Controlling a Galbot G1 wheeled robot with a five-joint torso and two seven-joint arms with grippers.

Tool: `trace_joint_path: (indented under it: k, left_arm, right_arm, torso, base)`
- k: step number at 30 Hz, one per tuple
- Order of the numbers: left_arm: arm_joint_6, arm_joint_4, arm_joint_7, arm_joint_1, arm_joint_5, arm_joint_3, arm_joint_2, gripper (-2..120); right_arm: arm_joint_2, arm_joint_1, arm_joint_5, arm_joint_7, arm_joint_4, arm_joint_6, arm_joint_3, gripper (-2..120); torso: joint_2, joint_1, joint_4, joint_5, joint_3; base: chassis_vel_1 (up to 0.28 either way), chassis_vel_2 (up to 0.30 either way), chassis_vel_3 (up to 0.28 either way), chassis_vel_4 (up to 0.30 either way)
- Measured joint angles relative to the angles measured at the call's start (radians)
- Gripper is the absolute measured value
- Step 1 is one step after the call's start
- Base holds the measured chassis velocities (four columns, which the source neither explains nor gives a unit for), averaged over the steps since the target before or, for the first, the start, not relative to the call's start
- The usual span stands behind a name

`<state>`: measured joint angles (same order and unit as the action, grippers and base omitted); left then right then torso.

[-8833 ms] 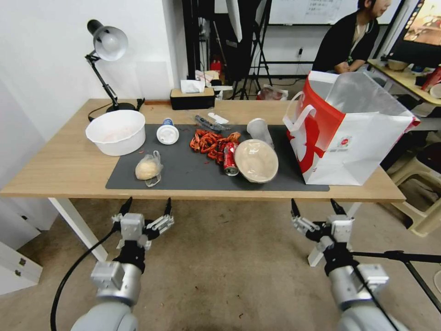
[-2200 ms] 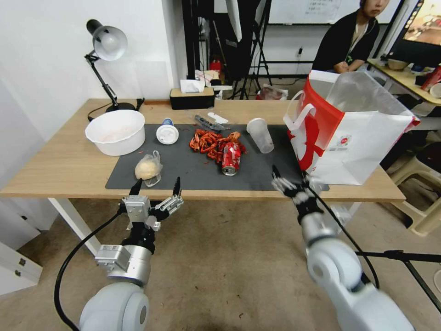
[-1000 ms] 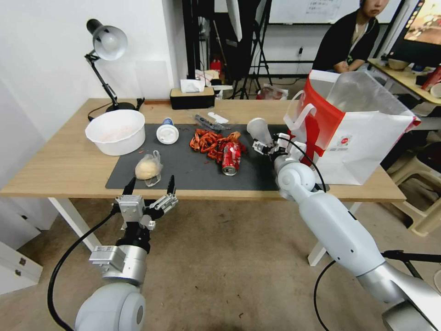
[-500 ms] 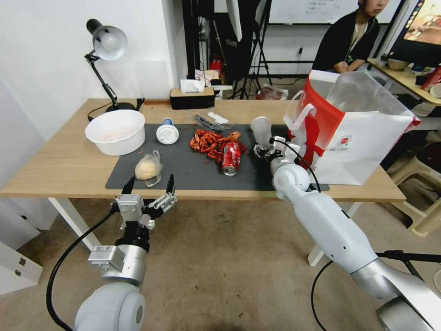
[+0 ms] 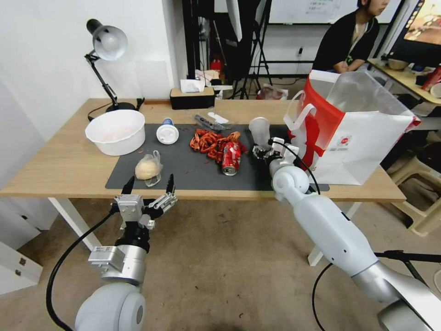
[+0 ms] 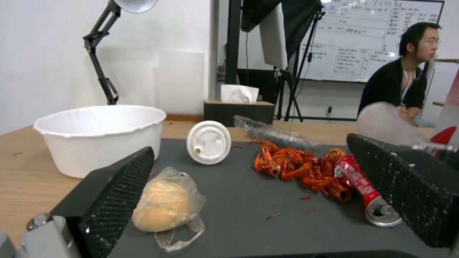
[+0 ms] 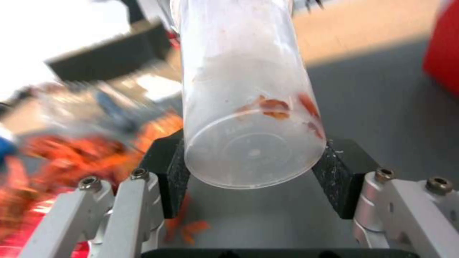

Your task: Pick up the trash from the table and place it into the takeout bag.

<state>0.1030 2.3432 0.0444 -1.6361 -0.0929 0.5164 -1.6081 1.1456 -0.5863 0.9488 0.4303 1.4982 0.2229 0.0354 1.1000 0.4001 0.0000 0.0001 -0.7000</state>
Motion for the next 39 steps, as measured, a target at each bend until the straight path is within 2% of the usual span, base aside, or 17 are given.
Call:
trace_joint_path:
  k: [7, 9, 15, 18, 20, 22, 23, 26, 29, 35, 39]
  left_arm:
    - [0.0, 0.0, 0.0, 0.0, 0.001, -0.002, 0.0, 100]
    - [0.0, 0.0, 0.0, -0.001, 0.002, -0.002, 0.0, 100]
    - [0.0, 0.0, 0.0, -0.002, 0.003, -0.003, 0.0, 100]
    - [-0.001, 0.001, 0.0, -0.004, 0.005, -0.005, 0.0, 100]
    - [-0.001, 0.001, 0.0, -0.004, 0.006, -0.005, 0.0, 100]
    - [-0.004, 0.001, 0.0, -0.005, 0.007, -0.006, 0.0, 100]
    - [-0.004, 0.001, 0.0, -0.005, 0.007, -0.006, 0.0, 100]
    - [-0.005, 0.001, 0.001, -0.005, 0.008, -0.01, 0.0, 100]
    - [-0.005, 0.001, 0.002, -0.004, 0.012, -0.017, 0.0, 100]
    - [-0.009, 0.001, 0.004, -0.008, 0.023, -0.021, 0.0, 100]
    - [-0.011, 0.003, 0.004, -0.01, 0.024, -0.02, 0.0, 100]
  right_arm:
    - [-0.035, -0.017, -0.046, -0.102, 0.113, -0.068, -0.026, 53]
    - [-0.052, -0.021, -0.064, -0.159, 0.179, -0.096, -0.064, 53]
    - [-0.076, -0.02, -0.103, -0.166, 0.269, -0.078, -0.143, 53]
    - [-0.109, -0.016, -0.131, -0.084, 0.35, 0.021, -0.262, 53]
    - [-0.115, -0.016, -0.13, -0.071, 0.359, 0.033, -0.278, 53]
    - [-0.157, -0.016, -0.106, 0.013, 0.408, 0.143, -0.374, 53]
    - [-0.157, -0.016, -0.106, 0.013, 0.408, 0.143, -0.374, 53]
    - [-0.225, -0.03, -0.048, 0.118, 0.446, 0.286, -0.441, 53]
    - [-0.253, -0.05, -0.037, 0.157, 0.453, 0.334, -0.457, 53]
    - [-0.252, -0.068, -0.026, 0.181, 0.461, 0.36, -0.466, 56]
    - [-0.247, -0.073, -0.024, 0.186, 0.466, 0.367, -0.466, 76]
  torso:
    - [0.0, 0.0, 0.0, 0.0, 0.0]
    - [0.0, 0.0, 0.0001, -0.0001, 0.0]
    - [0.0, 0.0, 0.0002, 0.0001, 0.0]
    - [0.0, 0.0, -0.0001, 0.0, 0.0]
    - [0.0, 0.0, -0.0002, 0.0, 0.0]
    - [0.0, 0.0, -0.0001, 0.0002, 0.0]
    - [0.0, 0.0, -0.0001, 0.0002, 0.0]
    - [0.0, 0.0, -0.0004, 0.0001, 0.0]
    - [0.0, 0.0, -0.0003, 0.0002, 0.0]
    - [0.0, 0.0, 0.0001, 0.0, 0.0]
    - [0.0, 0.0, 0.0001, 0.0, 0.0]
  base:
    - [0.0, 0.0, 0.0, 0.0]
    - [0.0, 0.0, 0.0, 0.0]
    - [0.0, 0.0, 0.0, 0.0]
    - [0.0, 0.0, 0.0, 0.0]
    - [0.0, 0.0, 0.0, 0.0]
    - [0.0, 0.0, 0.0, 0.0]
    - [0.0, 0.0, 0.0, 0.0]
    - [0.0, 0.0, 0.0, 0.0]
    - [0.0, 0.0, 0.0, 0.0]
    - [0.0, 0.0, 0.0, 0.0]
    - [0.0, 0.0, 0.0, 0.0]
